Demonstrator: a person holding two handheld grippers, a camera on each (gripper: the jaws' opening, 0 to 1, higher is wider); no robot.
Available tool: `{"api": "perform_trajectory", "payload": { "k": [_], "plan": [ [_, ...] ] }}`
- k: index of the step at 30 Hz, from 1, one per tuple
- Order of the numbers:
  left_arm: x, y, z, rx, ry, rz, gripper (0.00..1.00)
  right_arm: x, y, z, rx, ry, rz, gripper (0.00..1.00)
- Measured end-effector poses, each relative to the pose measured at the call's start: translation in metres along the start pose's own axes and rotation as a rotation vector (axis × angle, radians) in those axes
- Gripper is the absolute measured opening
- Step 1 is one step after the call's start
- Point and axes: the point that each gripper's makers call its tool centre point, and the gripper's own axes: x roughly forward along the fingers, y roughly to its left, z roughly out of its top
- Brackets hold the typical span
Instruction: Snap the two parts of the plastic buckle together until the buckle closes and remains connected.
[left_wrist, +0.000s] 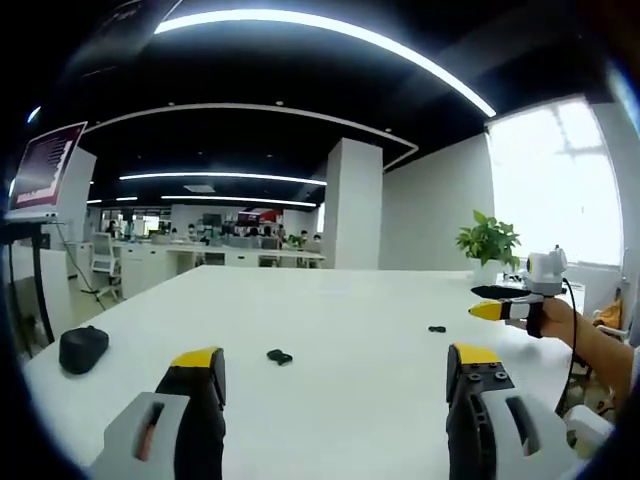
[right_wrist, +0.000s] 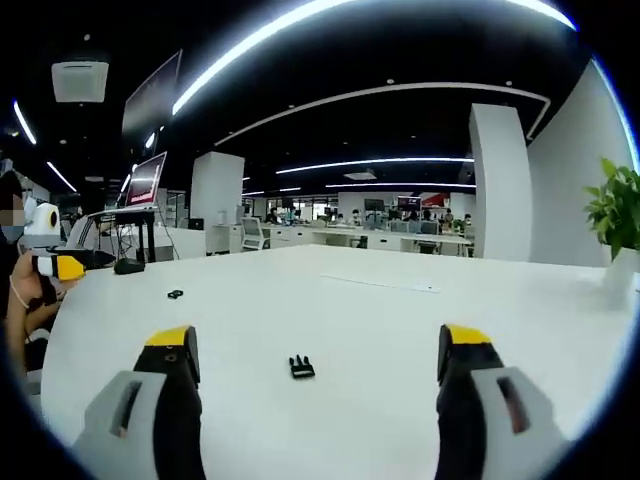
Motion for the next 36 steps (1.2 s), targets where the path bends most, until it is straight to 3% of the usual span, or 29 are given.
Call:
{"api": "perform_trajectory", "payload": {
  "k": [12,19,21,23,27,36],
  "plan": [
    [0.002,0.0,-0.002,-0.001,0.0,-0.003,0.92,0.013,-0.005,0.004,-0.036,-0.033,0.0,1.0],
    [0.002,0.001,-0.001,-0.001,-0.004,-0.001,0.92,0.025,-0.002,-0.01,-0.089,0.026,0.042,1.0],
    [0.003,0.0,-0.001,0.0,-0.002,-0.003,0.92,0.028,0.002,-0.016,-0.092,0.049,0.074,0.95],
    [0.002,0.0,-0.002,0.001,-0.001,-0.005,0.92,0.03,0.004,-0.018,-0.089,0.067,0.101,0.9],
    [0.002,0.0,-0.002,0.0,-0.001,-0.006,0.92,0.036,0.002,-0.02,-0.048,0.083,0.116,0.9],
    [0.0,0.003,-0.003,-0.008,-0.005,0.0,0.92,0.043,0.004,-0.029,-0.058,0.14,0.151,0.84]
  ]
}}
